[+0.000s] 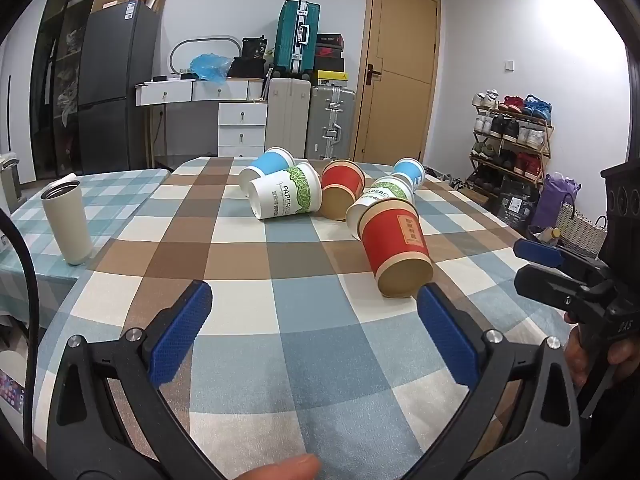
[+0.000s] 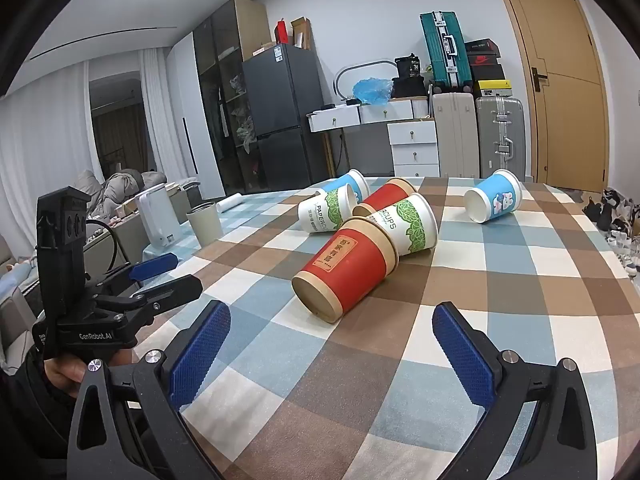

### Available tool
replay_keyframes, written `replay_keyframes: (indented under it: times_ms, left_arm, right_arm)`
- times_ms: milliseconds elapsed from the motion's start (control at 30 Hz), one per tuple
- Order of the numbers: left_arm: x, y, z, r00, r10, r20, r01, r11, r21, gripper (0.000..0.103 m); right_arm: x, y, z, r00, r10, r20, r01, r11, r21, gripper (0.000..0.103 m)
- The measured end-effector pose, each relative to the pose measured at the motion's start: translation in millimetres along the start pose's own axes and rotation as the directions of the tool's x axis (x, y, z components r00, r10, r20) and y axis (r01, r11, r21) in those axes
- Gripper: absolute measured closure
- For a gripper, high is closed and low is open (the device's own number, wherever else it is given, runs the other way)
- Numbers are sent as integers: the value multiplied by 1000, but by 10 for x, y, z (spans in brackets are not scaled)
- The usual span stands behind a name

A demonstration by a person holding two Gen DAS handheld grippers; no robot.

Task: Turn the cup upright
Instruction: 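Move the left gripper toward the large red paper cup lying on its side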

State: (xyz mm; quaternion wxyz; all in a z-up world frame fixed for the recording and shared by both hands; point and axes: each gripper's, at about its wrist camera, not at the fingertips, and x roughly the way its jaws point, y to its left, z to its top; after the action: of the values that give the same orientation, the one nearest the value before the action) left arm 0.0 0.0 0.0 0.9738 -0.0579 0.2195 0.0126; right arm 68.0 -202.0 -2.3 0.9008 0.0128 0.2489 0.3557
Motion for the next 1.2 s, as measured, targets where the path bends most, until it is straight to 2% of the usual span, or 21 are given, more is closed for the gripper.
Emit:
replay_keyframes:
  times_ms: [1200]
  left_arm:
    - [1, 5, 7, 1000, -1, 4, 1, 1000, 3, 1]
  right_arm:
    - [-14, 14, 16, 999, -23, 39, 23, 1000, -17, 0]
